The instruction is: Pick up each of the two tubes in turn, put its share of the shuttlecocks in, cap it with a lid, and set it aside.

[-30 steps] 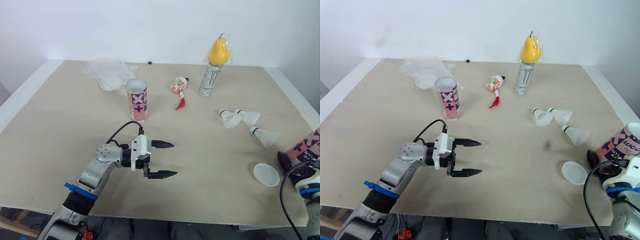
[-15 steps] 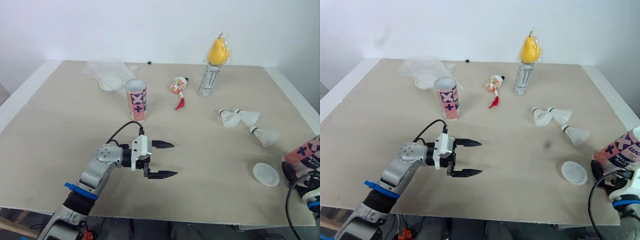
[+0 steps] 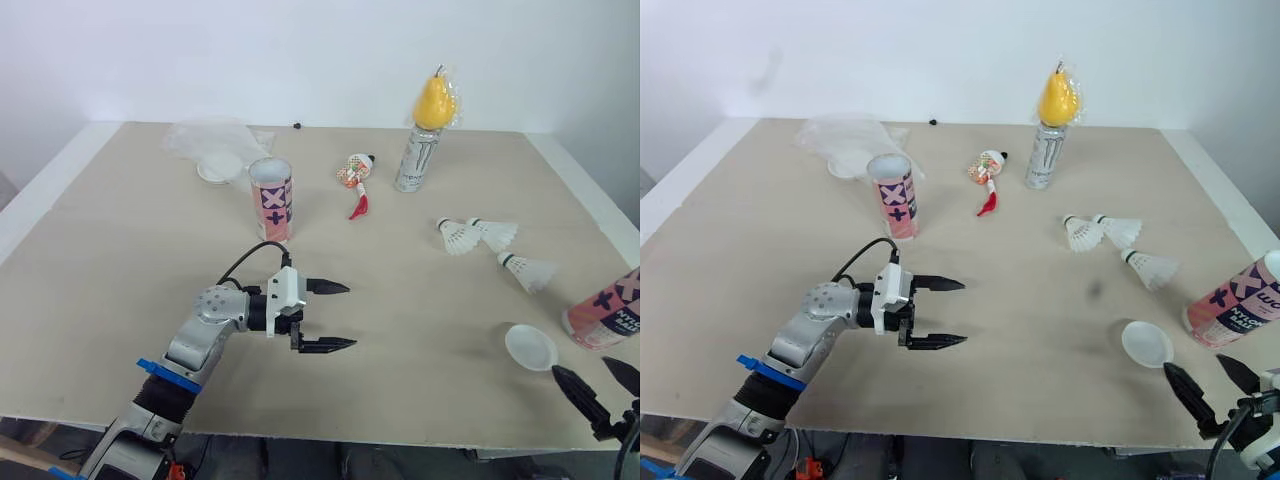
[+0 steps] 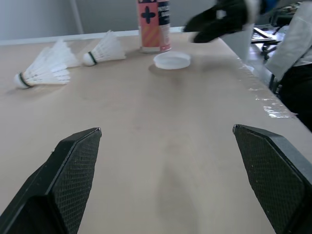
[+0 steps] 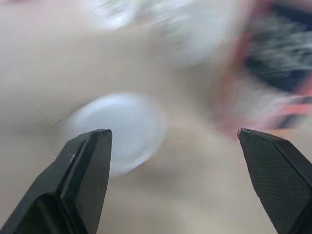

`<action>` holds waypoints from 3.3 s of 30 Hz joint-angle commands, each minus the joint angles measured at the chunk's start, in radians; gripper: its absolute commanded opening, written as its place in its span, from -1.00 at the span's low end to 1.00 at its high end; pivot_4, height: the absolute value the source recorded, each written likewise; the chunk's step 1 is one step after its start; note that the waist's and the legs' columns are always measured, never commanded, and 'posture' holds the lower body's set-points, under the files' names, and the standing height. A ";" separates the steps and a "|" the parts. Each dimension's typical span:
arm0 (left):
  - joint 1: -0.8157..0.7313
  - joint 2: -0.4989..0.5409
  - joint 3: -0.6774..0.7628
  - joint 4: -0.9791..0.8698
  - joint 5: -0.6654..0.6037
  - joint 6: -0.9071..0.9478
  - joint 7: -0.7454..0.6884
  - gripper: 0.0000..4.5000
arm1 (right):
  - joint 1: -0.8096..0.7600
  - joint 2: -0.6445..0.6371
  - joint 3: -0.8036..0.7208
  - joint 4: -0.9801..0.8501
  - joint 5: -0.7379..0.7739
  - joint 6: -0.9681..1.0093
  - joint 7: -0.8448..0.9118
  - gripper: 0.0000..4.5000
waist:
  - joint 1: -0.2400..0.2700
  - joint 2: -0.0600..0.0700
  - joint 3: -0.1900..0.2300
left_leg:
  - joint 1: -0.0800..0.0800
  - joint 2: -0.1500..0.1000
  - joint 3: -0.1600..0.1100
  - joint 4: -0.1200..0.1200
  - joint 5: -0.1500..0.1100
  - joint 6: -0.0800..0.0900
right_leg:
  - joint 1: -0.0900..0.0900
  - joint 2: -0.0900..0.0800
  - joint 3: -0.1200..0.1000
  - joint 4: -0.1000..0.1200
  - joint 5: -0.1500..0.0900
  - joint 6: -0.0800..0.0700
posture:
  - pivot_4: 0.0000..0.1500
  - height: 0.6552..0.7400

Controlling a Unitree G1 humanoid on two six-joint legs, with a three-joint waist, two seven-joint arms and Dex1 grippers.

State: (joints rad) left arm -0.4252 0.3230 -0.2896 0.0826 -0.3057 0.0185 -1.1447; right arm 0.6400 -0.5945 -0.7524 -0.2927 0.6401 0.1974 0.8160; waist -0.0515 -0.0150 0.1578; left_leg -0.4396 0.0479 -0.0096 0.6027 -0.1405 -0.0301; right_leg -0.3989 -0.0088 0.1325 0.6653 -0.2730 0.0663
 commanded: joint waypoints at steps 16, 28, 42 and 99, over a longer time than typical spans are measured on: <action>0.090 0.013 0.110 -0.085 0.093 0.000 0.281 1.00 | -0.766 -0.068 0.635 0.178 -0.161 -0.118 0.319 0.97 | 0.008 -0.007 0.005 | -0.004 -0.002 -0.003 -0.001 -0.001 0.000 | 0.000 0.002 -0.001 0.000 0.000 0.003 | 1.00 1.00; 0.131 -0.055 0.252 -0.113 0.175 0.160 0.674 1.00 | -1.125 0.023 0.770 0.523 -0.192 -0.127 0.492 0.97 | 0.008 -0.006 0.005 | -0.003 -0.001 -0.006 0.000 0.000 0.000 | 0.001 0.003 -0.002 0.001 0.003 0.007 | 1.00 1.00; -0.064 -0.093 0.279 0.140 0.190 0.176 0.766 1.00 | -1.122 0.046 0.758 0.507 -0.229 -0.157 0.435 0.97 | 0.006 -0.006 0.005 | -0.003 -0.002 -0.008 0.000 0.001 -0.001 | 0.002 0.004 -0.004 0.001 0.005 0.006 | 1.00 1.00; -0.553 -0.089 0.319 1.029 0.264 -0.260 0.603 0.48 | -1.034 0.053 0.753 0.297 -0.211 -0.058 0.278 1.00 | 0.007 -0.007 0.005 | -0.006 -0.002 -0.011 0.000 0.001 -0.002 | 0.001 0.004 -0.007 0.001 0.003 0.008 | 1.00 1.00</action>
State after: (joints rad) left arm -0.9779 0.2174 0.0339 1.1557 -0.0477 -0.2021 -0.5310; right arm -0.3875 -0.5439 0.0330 0.0307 0.4080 0.1370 1.1054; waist -0.0448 -0.0217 0.1631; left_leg -0.4460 0.0455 -0.0205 0.6026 -0.1391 -0.0322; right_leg -0.3984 -0.0047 0.1256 0.6661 -0.2698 0.0738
